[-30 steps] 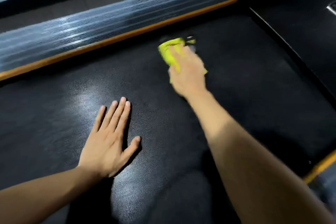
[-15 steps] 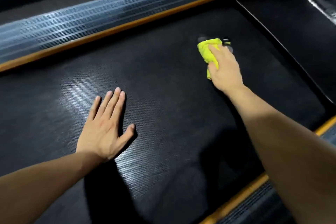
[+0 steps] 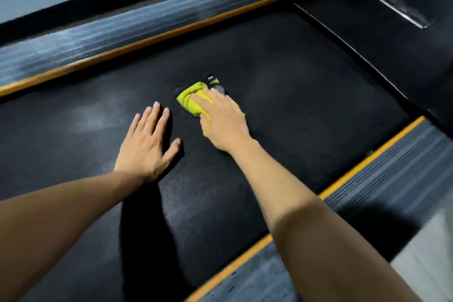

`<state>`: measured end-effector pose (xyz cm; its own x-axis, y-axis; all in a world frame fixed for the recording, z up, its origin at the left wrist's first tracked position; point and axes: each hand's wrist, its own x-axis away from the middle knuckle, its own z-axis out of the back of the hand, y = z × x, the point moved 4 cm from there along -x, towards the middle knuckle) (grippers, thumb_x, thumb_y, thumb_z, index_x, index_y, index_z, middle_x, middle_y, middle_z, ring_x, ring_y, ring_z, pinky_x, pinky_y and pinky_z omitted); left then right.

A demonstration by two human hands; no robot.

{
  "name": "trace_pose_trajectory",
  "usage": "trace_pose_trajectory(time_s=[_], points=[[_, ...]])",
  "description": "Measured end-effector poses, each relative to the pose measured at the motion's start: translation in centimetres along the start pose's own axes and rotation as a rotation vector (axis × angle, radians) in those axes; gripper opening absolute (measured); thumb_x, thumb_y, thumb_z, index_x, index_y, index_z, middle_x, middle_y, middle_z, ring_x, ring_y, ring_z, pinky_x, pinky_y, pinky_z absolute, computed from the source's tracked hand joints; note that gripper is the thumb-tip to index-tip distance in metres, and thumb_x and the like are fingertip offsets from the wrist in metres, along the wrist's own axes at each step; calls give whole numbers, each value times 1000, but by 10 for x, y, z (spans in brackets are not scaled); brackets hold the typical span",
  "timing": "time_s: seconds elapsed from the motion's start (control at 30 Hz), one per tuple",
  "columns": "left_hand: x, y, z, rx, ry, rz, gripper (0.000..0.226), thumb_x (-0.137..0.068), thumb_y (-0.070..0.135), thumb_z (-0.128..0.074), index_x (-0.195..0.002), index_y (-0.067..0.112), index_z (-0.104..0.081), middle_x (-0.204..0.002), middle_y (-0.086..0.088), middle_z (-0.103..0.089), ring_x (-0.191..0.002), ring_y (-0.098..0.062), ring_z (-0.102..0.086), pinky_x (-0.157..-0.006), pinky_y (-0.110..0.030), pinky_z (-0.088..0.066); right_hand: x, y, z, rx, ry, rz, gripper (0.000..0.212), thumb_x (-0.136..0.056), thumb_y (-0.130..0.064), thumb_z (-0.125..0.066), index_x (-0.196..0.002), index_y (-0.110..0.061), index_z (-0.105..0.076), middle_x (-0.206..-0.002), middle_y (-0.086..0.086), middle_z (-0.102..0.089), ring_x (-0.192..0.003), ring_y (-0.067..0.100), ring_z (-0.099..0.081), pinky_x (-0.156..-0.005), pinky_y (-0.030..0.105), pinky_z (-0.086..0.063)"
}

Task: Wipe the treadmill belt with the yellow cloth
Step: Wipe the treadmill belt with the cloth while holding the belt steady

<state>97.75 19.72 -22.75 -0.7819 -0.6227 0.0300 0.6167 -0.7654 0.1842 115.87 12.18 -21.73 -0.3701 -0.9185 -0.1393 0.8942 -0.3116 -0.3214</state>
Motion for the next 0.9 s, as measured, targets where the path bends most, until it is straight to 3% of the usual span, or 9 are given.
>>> trace_pose_trajectory(time_s=[0.07, 0.13, 0.27, 0.37, 0.5, 0.63, 0.7, 0.8, 0.9], points=[[24, 15, -3, 22, -16, -30, 81, -93, 62, -28, -161, 18, -22, -169, -10, -14, -157, -29, -12, -128, -45, -7, 0, 32, 18, 148, 6, -93, 52, -85, -32, -43, -135, -38, -53, -136, 2, -55, -120, 29, -53, -101, 44, -46], [49, 29, -10, 20, -33, -38, 80, -94, 63, -29, -162, 24, -13, -171, -4, -6, -158, -25, -4, -128, -45, -4, 0, 92, 44, 187, 86, -292, 58, -77, -38, -35, -133, -34, -53, -127, 9, -56, -104, 35, -58, -89, 45, -50], [54, 36, -14, -2, 2, 15, 79, -95, 65, -30, -162, 32, -4, -171, 2, 0, -158, -19, 4, -128, -46, -4, 8, 172, 67, 135, 100, -413, 57, -88, -30, -42, -144, -23, -47, -144, 18, -47, -124, 44, -48, -100, 52, -45], [54, 37, -15, -2, 0, -3, 80, -93, 65, -31, -162, 32, -6, -171, 1, -3, -158, -19, 2, -128, -46, -3, 10, 157, 62, 117, 155, -354, 53, -89, -25, -47, -141, -19, -52, -139, 19, -52, -118, 43, -53, -96, 51, -48], [52, 38, -15, -7, 1, 15, 80, -92, 66, -32, -162, 32, -9, -171, 0, -7, -158, -21, -2, -128, -46, -5, 30, 77, 42, 88, 146, -85, 47, -84, -23, -51, -130, -21, -60, -121, 11, -58, -102, 37, -56, -87, 49, -49], [53, 35, -16, -13, 6, 16, 81, -91, 66, -32, -162, 32, -11, -171, 0, -8, -158, -22, -5, -128, -47, -5, 61, 2, 6, 56, -20, 60, 56, -92, -24, -50, -146, -31, -44, -152, 1, -44, -141, 22, -39, -117, 44, -28], [53, 34, -17, -11, 6, 14, 81, -91, 67, -31, -162, 32, -11, -171, -1, -8, -158, -23, -5, -127, -47, -6, 63, 23, 17, 200, -9, 79, 56, -91, -29, -40, -147, -37, -38, -150, -1, -43, -139, 21, -38, -113, 43, -30], [53, 35, -18, -14, 8, 19, 81, -92, 68, -30, -162, 33, -7, -171, -1, -7, -158, -22, -3, -128, -47, -5, 69, 123, 58, 422, 39, -286, 60, -86, -32, -38, -146, -28, -38, -139, 12, -47, -123, 33, -43, -100, 49, -36], [52, 36, -17, -13, 10, 20, 81, -92, 68, -29, -162, 33, -6, -171, -1, -6, -158, -22, -1, -128, -46, -3, 93, 203, 93, 261, 13, -566, 60, -96, -34, -36, -154, -20, -30, -155, 21, -32, -140, 40, -32, -116, 56, -27]])
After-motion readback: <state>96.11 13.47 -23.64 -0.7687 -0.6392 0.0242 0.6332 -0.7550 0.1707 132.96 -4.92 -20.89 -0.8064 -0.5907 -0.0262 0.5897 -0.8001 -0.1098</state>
